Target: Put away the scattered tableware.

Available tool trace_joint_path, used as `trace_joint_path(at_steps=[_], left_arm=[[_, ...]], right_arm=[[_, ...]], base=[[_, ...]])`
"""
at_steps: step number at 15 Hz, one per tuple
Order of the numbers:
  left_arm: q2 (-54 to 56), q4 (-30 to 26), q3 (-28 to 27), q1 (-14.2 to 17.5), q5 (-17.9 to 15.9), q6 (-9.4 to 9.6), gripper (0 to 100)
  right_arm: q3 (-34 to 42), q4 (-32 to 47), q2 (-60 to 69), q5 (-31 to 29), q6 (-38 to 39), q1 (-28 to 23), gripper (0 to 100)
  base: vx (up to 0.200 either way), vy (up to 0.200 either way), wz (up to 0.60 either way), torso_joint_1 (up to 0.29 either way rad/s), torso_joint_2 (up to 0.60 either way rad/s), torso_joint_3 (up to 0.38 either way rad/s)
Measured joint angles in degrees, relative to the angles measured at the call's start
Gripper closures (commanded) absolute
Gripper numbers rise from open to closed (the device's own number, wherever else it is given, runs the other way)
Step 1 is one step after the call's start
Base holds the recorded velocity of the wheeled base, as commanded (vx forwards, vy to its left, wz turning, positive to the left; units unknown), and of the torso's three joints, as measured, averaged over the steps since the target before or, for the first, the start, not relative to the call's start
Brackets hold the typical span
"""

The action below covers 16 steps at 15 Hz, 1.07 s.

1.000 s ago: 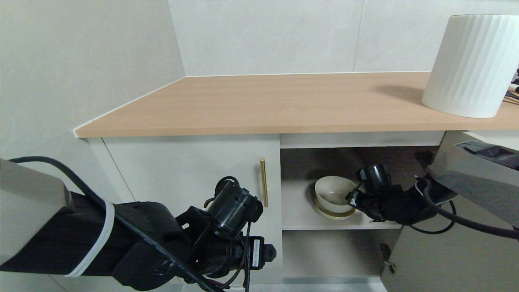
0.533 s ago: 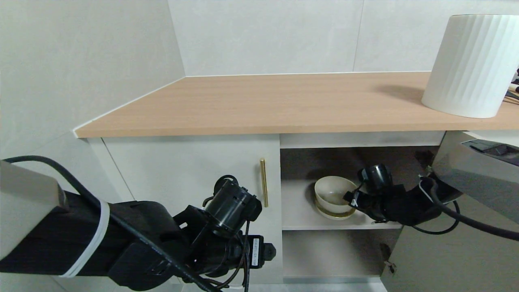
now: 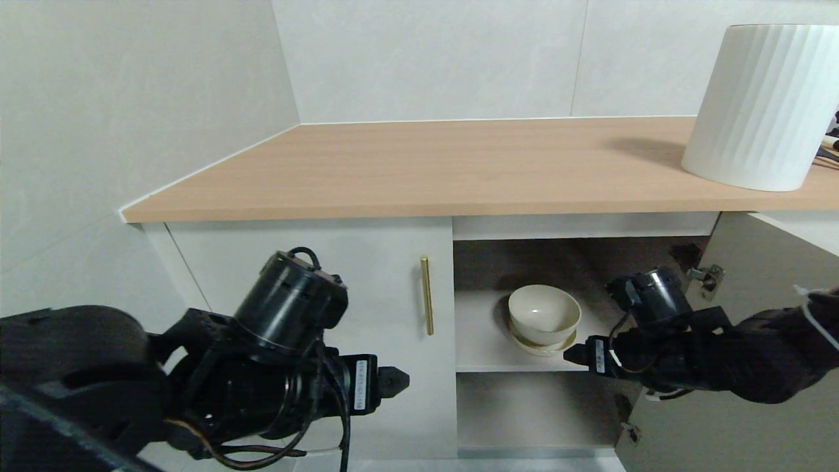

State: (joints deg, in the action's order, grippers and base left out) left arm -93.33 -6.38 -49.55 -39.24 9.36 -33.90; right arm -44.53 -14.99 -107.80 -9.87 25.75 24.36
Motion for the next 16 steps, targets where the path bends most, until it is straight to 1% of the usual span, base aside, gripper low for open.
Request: trace_joint_path(at_steps=[2,4,5,7,8,10,15,16], left_arm=[[5.5,-0.7,2.3,1.2,0.2,0.79,0],[10.4,-0.8,4.9,2.7,0.6,1.39,0],[12.4,-0.8,6.0,3.5,0.7,2.29,0],[16.3,-0.8,7.8,5.9,0.8,6.13,0],[17.6,-0.6,8.1,6.4,0.8,6.58,0],[18.9,-0.5,8.3,6.8,0.8,6.8,0],[18.6,-0.4,8.5,6.8,0.7,6.7,0],[18.2,-0.5,8.5,6.8,0.7,6.69,0]], right_arm=[[3.2,5.4,7.8,0.7,-1.0,1.4,0],[4.6,12.9,15.9,1.7,-1.4,3.4,0],[4.9,16.4,19.6,2.0,-1.4,4.7,0],[5.1,22.1,26.0,2.5,-1.2,8.1,0],[5.2,22.5,27.8,2.6,-1.1,9.1,0],[5.4,22.5,29.3,2.6,0.0,9.8,0],[5.5,22.4,29.9,2.6,0.4,10.6,0],[5.6,22.5,29.7,2.6,0.4,11.1,0]], base=[[0.0,0.0,0.0,0.0,0.0,0.0],[0.0,0.0,0.0,0.0,0.0,0.0],[0.0,0.0,0.0,0.0,0.0,0.0],[0.0,0.0,0.0,0.0,0.0,0.0],[0.0,0.0,0.0,0.0,0.0,0.0],[0.0,0.0,0.0,0.0,0.0,0.0],[0.0,0.0,0.0,0.0,0.0,0.0],[-0.2,0.0,0.0,0.002,0.0,0.007]])
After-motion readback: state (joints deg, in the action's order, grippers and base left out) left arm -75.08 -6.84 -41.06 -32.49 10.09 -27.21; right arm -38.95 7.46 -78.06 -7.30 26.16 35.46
